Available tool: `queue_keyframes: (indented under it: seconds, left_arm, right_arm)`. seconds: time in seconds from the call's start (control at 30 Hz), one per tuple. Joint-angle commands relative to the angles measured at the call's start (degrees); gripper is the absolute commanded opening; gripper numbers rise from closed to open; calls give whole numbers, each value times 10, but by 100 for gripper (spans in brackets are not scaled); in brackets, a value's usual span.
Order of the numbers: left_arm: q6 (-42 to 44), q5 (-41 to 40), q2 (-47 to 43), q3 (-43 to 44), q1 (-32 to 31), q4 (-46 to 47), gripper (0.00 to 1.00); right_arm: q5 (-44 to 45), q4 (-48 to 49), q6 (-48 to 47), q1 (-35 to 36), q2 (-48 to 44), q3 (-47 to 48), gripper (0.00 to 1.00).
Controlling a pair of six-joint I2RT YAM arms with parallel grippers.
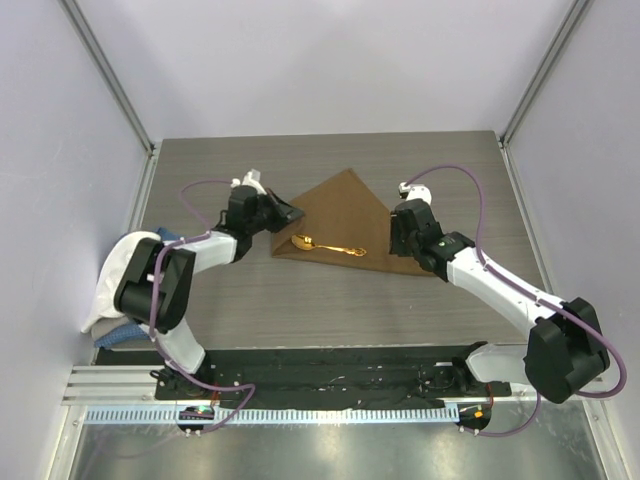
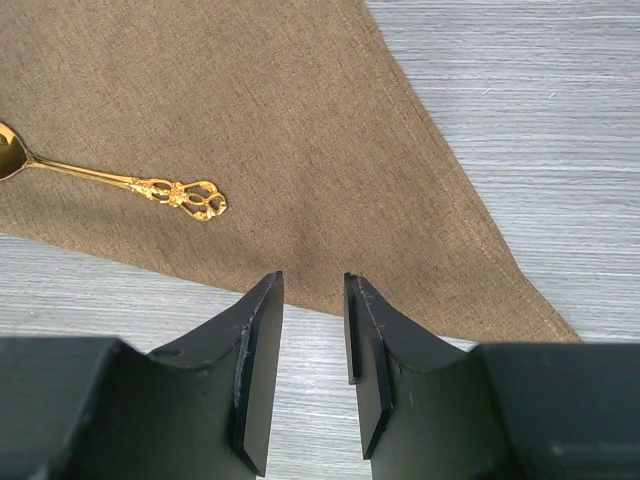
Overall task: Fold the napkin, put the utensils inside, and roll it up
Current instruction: Fold the napkin
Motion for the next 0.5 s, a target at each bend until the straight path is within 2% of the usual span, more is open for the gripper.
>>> queue_keyframes:
  seconds: [0.0,0.2,0.47]
  left_arm:
    - [4,27,41,46,-49,41,0]
    - [21,30,86,83,-102,43,0]
    - [41,33,124,115,-140,26,0]
  right_arm:
    - [17,7,5,-2,-23,0,39]
    - [19,6,6,-3,-27,-5,39]
    - [22,6,7,-3,-31,-12,38]
